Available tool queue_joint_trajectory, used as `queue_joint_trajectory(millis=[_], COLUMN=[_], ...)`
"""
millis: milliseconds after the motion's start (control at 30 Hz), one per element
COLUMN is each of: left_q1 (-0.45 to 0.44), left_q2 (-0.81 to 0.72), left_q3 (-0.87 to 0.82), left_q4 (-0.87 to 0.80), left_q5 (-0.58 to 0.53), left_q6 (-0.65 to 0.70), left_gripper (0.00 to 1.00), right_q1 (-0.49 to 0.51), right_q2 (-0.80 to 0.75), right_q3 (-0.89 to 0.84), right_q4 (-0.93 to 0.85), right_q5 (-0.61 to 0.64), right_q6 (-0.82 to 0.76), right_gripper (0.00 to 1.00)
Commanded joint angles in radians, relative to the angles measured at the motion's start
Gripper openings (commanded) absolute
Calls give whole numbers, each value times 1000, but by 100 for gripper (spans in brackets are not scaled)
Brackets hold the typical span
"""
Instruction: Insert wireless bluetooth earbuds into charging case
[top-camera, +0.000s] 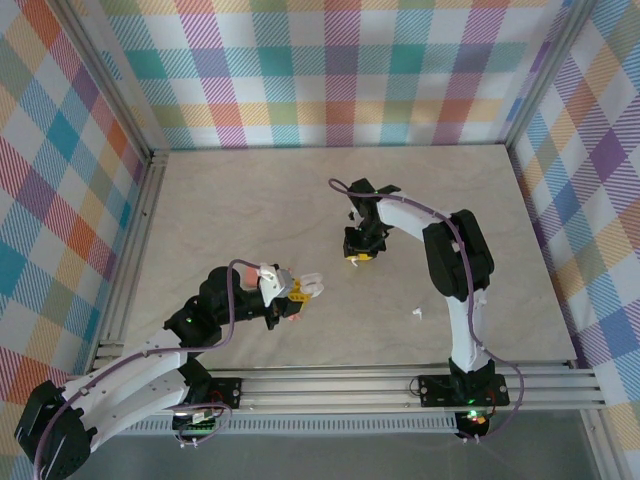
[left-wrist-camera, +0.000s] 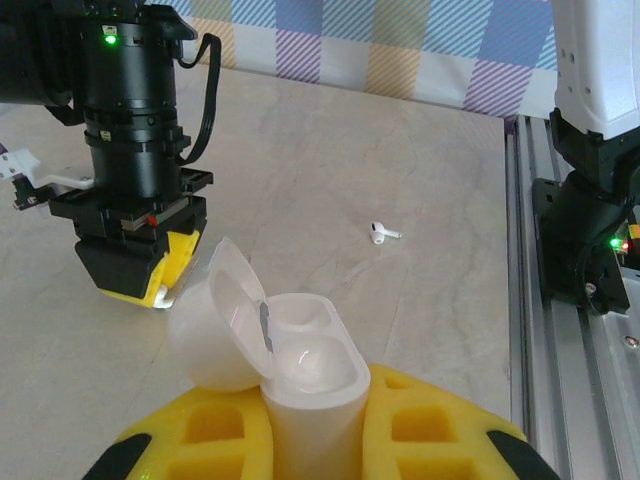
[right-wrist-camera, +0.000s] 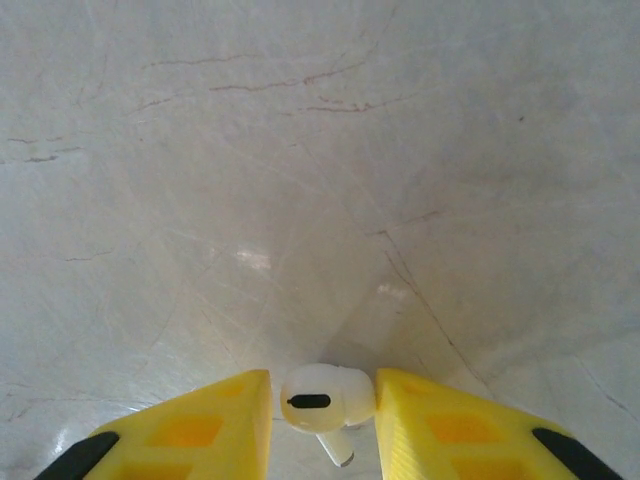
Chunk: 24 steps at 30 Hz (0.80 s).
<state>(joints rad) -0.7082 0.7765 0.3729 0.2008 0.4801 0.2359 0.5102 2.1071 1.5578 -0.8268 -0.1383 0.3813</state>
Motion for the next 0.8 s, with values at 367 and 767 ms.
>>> queue_joint_trajectory(millis=[367,767], left_q1=[7,7], left_q2=[-31,-7], left_q3=[-12,10], left_q4=[-11,20], left_q5=[14,-27], left_q6=[-4,-9], left_gripper=[0,0], right_q1=[7,6], right_q2=[24,-106], right_q3=[28,-11], right_q4=[-42,27], right_q5=[-12,-6], right_q6=[1,23], right_gripper=[23,22])
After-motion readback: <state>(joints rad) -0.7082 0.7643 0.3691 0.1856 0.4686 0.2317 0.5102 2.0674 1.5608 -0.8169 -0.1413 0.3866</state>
